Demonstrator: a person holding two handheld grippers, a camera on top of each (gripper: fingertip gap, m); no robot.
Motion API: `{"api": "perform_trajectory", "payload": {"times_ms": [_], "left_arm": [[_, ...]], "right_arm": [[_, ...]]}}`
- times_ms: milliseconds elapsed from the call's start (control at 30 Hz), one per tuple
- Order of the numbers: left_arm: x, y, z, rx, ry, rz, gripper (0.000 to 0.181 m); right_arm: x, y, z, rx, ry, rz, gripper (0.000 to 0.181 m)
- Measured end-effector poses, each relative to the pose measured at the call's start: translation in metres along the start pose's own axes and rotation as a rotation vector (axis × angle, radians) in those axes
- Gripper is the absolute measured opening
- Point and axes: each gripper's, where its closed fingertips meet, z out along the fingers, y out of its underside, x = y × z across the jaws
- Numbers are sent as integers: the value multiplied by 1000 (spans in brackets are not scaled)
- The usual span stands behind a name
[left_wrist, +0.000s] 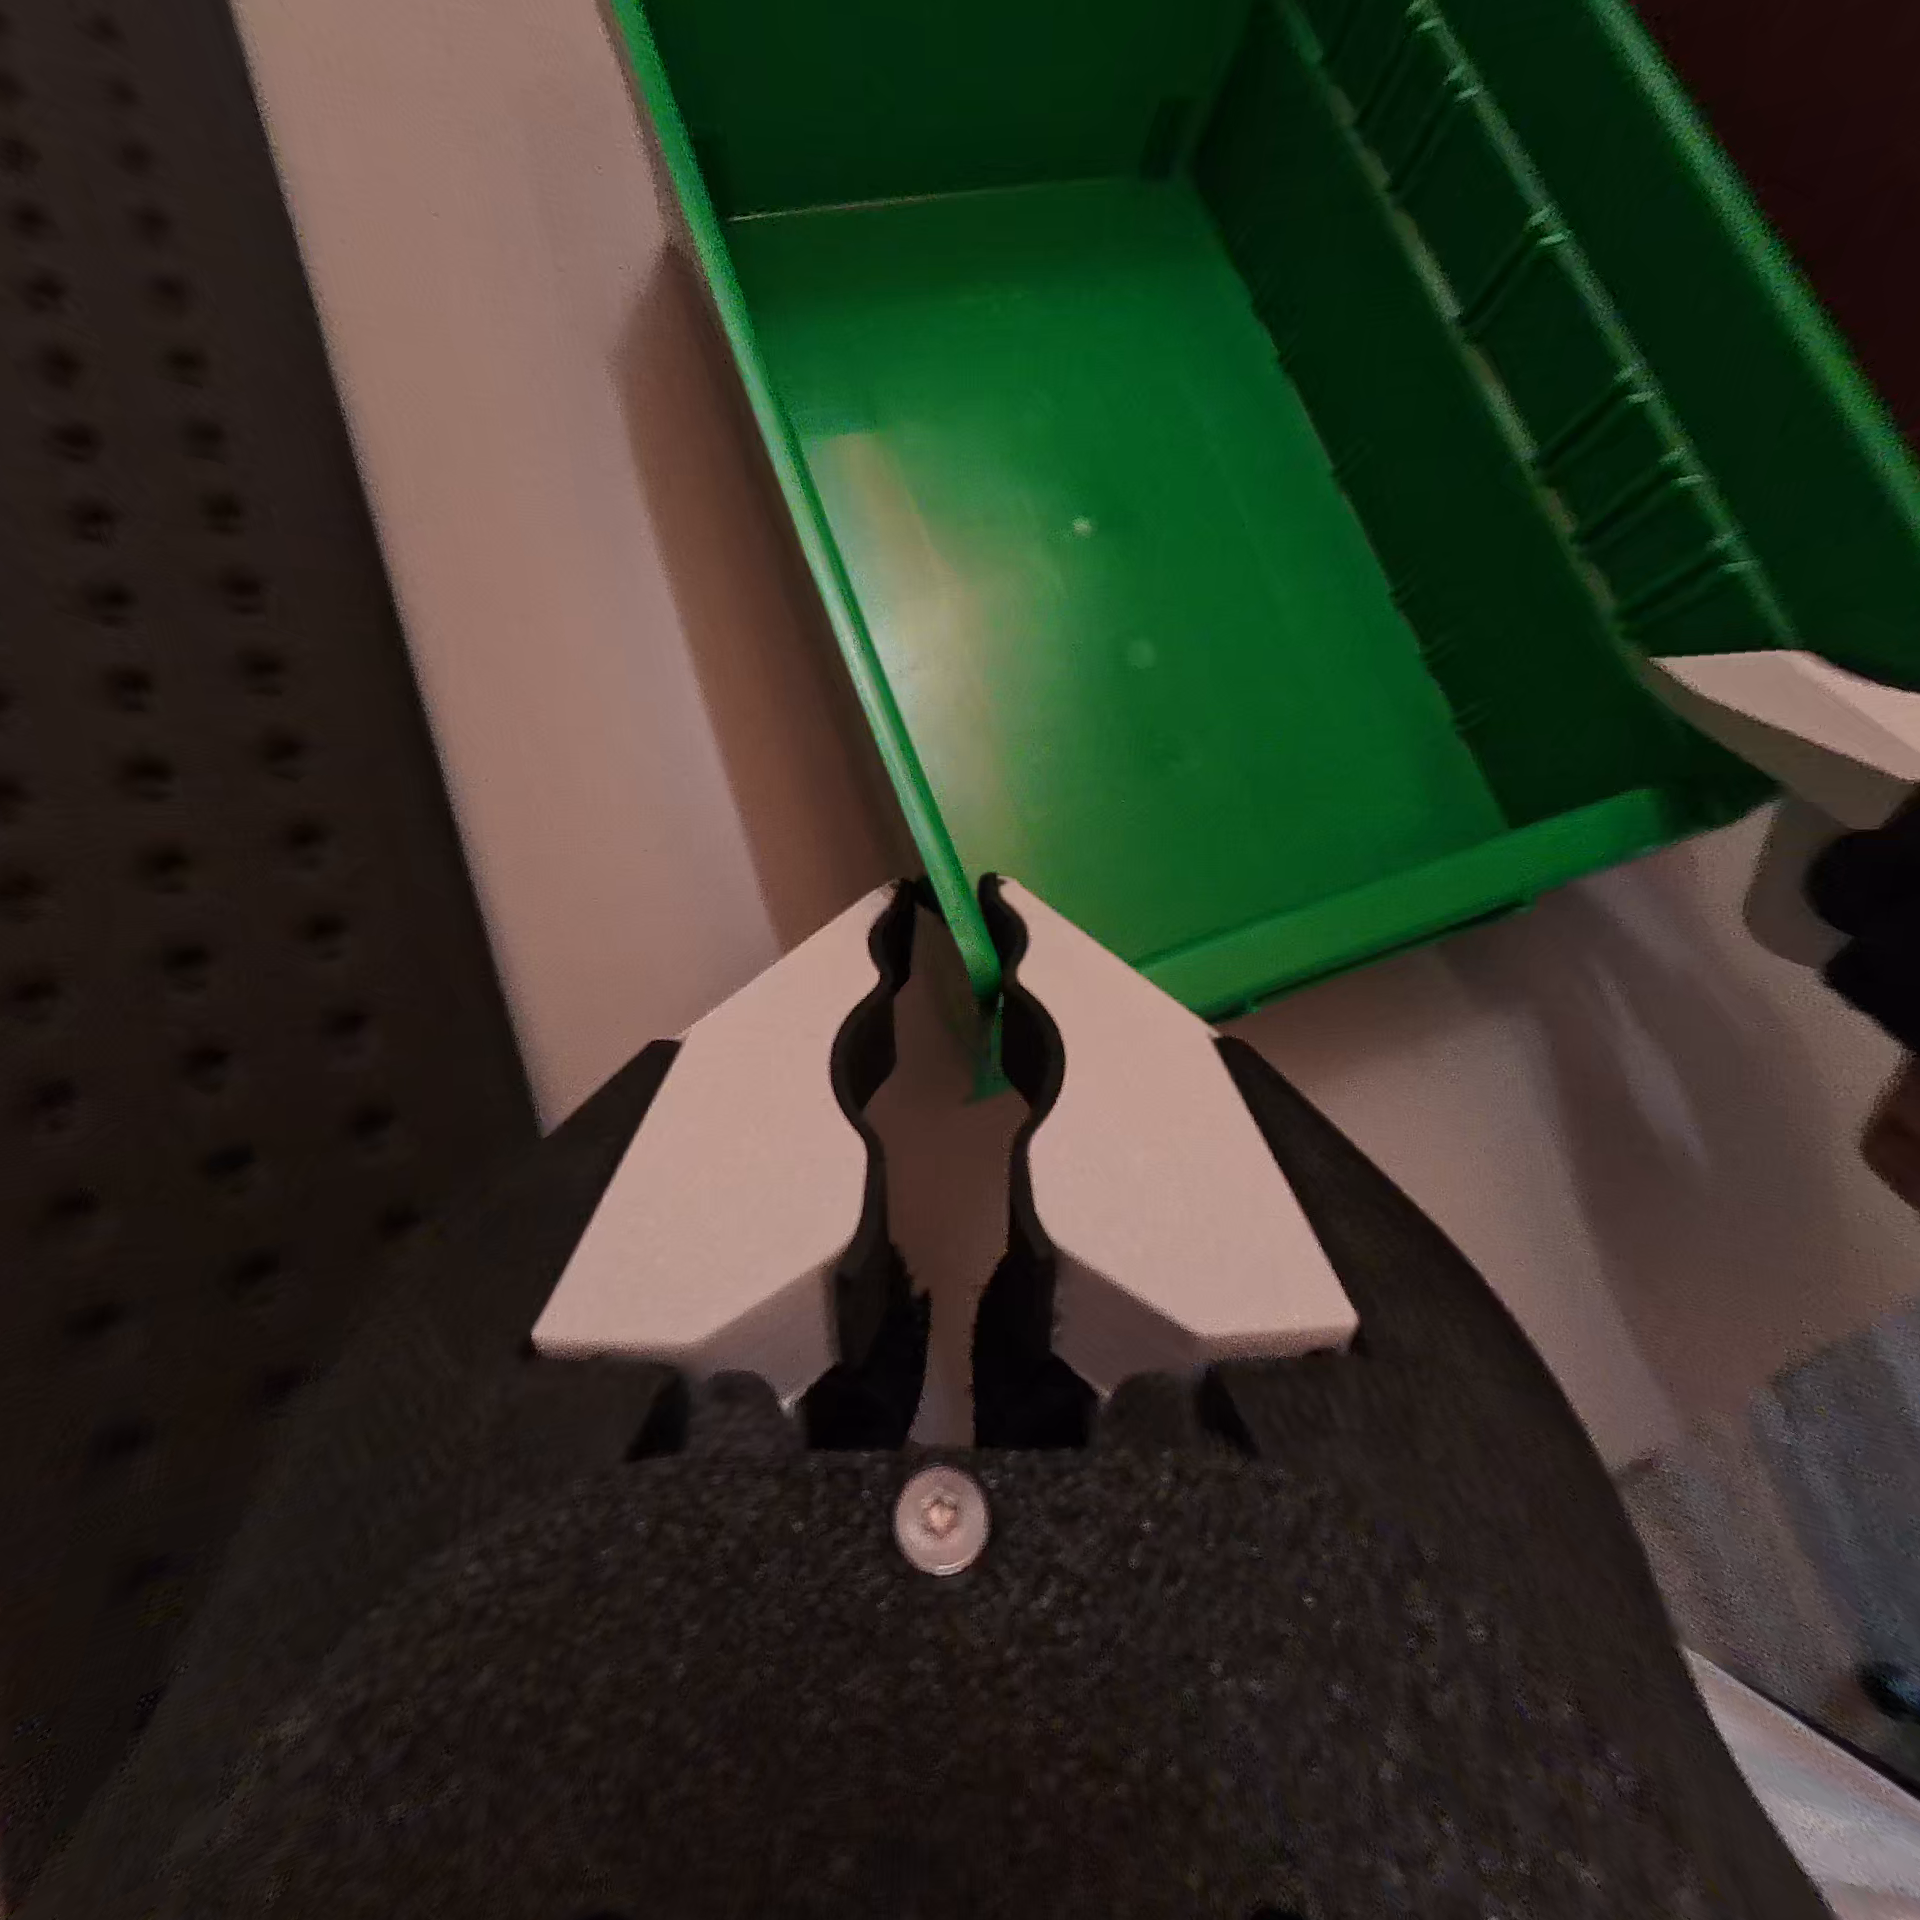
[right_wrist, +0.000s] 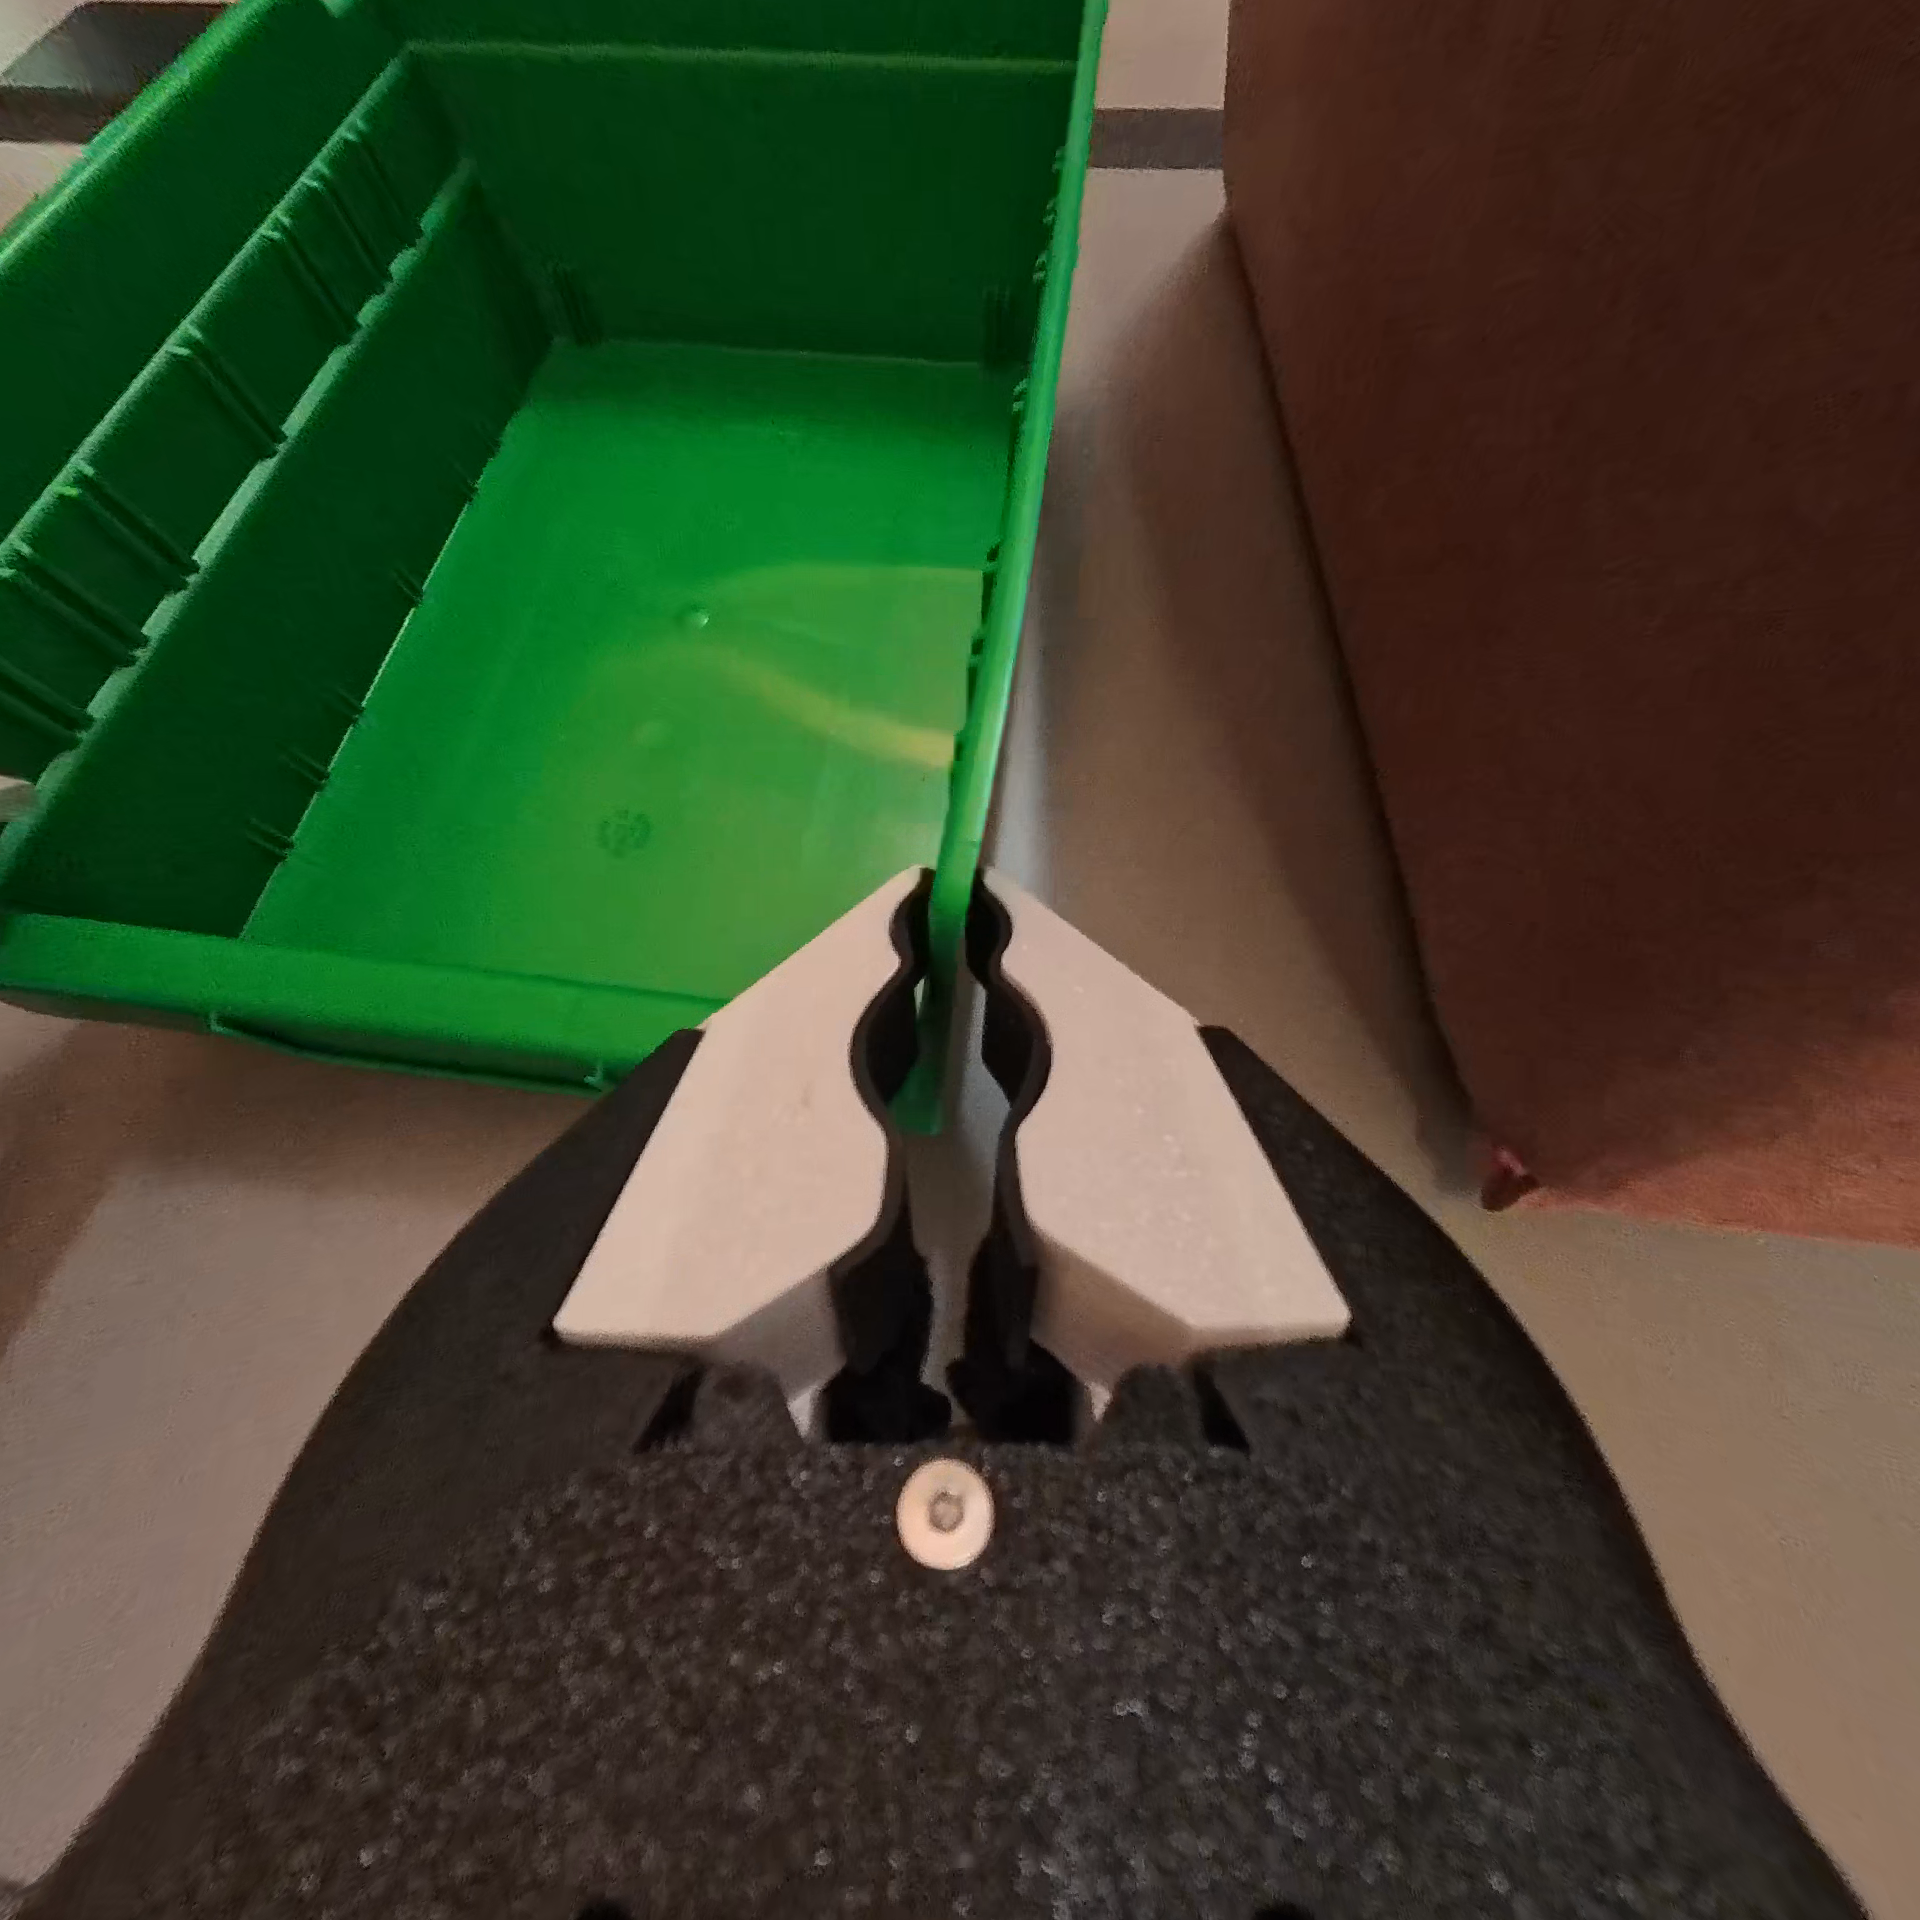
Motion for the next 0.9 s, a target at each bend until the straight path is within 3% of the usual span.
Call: {"api": "perform_trajectory", "payload": {"times_ms": [67,133,200,300,400,467,567,667,767,900], "left_arm": [[13,-2,-15,39,128,-41,41],[5,-4,-48,105,182,-83,50],[-20,8,-83,128,195,-111,53],[-85,49,-112,63,101,-141,65],[-129,87,-121,-9,114,-171,76],[-131,108,-122,-81,225,-197,89],[-127,130,-123,-101,337,-121,92],[-122,141,-123,-115,443,-64,90],[-113,142,-122,-117,533,3,89],[-116,144,-124,-163,572,81,88]], "right_arm": [[3,-4,-6,8,7,-29,11],[6,-25,-28,63,43,-50,29],[-15,-56,-56,164,-24,-77,40],[-114,-72,-87,183,-390,-164,50],[-231,-41,-92,62,-739,-165,58],[-285,-11,-70,-63,-813,-139,77],[-324,23,-17,-142,-701,-165,104],[-332,46,25,-250,-521,-147,109],[-341,39,41,-241,-467,-103,110],[-345,42,43,-356,-407,-144,115]]}}
